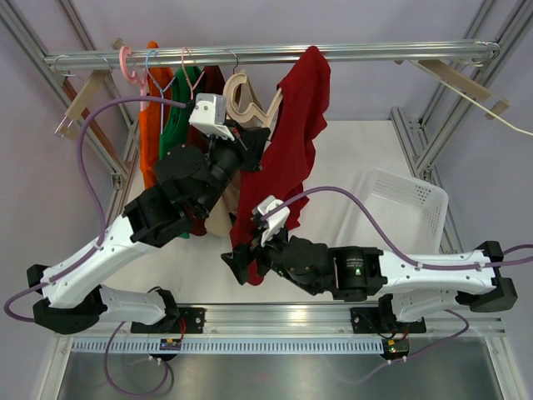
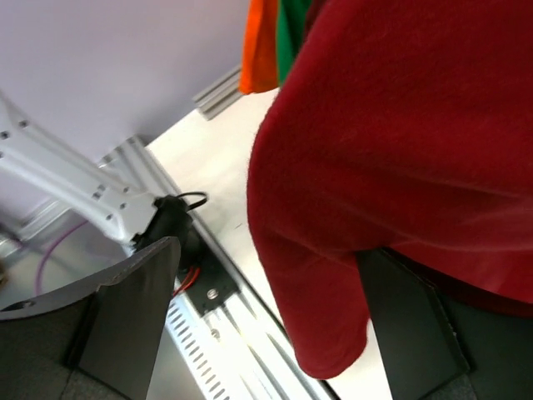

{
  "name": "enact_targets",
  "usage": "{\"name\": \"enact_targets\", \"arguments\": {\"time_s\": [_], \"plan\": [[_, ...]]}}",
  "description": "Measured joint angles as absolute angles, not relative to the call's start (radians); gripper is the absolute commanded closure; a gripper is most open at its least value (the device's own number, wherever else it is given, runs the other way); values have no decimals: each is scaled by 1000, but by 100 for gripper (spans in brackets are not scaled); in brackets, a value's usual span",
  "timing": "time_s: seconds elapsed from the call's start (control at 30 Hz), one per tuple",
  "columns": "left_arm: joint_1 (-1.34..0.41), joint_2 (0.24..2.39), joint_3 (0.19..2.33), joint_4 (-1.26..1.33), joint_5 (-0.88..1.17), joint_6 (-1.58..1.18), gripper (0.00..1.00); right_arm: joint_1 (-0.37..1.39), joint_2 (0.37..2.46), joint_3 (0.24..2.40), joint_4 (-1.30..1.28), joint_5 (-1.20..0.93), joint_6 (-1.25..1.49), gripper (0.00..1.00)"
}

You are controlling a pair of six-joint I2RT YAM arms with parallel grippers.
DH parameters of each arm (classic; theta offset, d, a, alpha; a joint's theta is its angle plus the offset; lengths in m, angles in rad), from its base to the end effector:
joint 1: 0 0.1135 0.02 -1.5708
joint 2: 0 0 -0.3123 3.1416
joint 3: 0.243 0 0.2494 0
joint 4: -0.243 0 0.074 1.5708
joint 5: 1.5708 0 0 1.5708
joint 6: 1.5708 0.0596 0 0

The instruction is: Remove the t-shirt from the hanger

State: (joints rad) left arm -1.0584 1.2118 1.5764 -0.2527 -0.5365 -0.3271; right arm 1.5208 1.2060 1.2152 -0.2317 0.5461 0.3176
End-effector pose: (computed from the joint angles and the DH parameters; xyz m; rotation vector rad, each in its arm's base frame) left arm 0.1440 -0.1938 0.5623 0.1021 1.5143 -0.7296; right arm 0.0445 0.2701 0.4399 -0.6845 1.7066 0.8352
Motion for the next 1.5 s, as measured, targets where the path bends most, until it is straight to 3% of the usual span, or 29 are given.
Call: {"name": "enact_targets", "arguments": {"time_s": [0.13, 0.23, 0.27, 0.33, 0.4, 0.73, 0.9, 1.03, 1.23, 1.5], "plan": [[-1089, 1189, 1582, -232, -585, -327, 100, 1568, 1273, 1260, -242, 706, 316, 24], [-1104, 1173, 1591, -227, -603, -323, 100, 1580, 1295, 1260, -254, 795, 316, 54], [-1108, 1165, 1591, -226, -607, -322, 100, 1584, 1296, 1260, -256, 813, 315, 75], [-1110, 1152, 1591, -226, -616, -320, 100, 1592, 1296, 1260, -253, 854, 314, 92], [-1110, 1141, 1591, -222, -623, -311, 100, 1614, 1290, 1259, -251, 884, 311, 100], [-1119, 1137, 1708, -195, -589, -247, 100, 1959, 1217, 1268, -372, 931, 434, 100], [-1120, 1140, 1874, -242, -544, -245, 100, 1989, 1311, 1294, -491, 933, 569, 100], [-1122, 1076, 1887, -331, -513, -257, 100, 1985, 1274, 1216, -530, 968, 635, 100], [-1121, 856, 1660, -407, -500, -326, 100, 1818, 1045, 1126, -559, 936, 563, 100], [-1117, 661, 1402, -482, -422, -430, 100, 1414, 918, 1197, -481, 756, 306, 100]]}}
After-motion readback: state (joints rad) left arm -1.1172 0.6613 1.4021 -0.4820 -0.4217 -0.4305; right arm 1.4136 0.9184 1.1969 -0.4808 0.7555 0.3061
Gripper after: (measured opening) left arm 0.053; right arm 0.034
